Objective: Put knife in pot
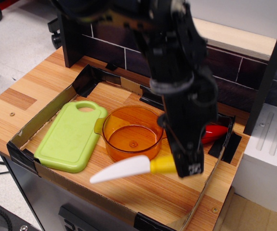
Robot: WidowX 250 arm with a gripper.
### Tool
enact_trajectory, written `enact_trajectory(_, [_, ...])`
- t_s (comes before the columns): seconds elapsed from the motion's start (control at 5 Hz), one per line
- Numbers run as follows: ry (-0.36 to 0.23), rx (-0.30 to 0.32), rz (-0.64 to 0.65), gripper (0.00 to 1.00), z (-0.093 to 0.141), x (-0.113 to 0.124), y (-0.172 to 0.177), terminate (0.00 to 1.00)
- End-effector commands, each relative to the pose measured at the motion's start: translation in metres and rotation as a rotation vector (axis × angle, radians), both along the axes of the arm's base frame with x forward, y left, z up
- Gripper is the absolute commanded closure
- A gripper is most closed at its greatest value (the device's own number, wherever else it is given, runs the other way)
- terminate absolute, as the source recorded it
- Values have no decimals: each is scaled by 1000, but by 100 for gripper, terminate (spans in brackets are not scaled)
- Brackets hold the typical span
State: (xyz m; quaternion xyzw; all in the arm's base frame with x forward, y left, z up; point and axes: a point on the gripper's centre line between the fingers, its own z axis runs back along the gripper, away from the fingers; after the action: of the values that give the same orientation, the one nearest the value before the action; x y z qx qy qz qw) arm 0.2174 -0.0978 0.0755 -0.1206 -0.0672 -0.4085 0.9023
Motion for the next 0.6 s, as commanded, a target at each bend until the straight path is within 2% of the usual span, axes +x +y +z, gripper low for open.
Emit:
enact_trajectory(0.0, [-46,158,362,100,36,16,39,0])
enact_trajectory(0.2, [15,221,517,100,35,24,66,0])
enact_trajectory(0.4, [38,264,590,100,26,25,88,0])
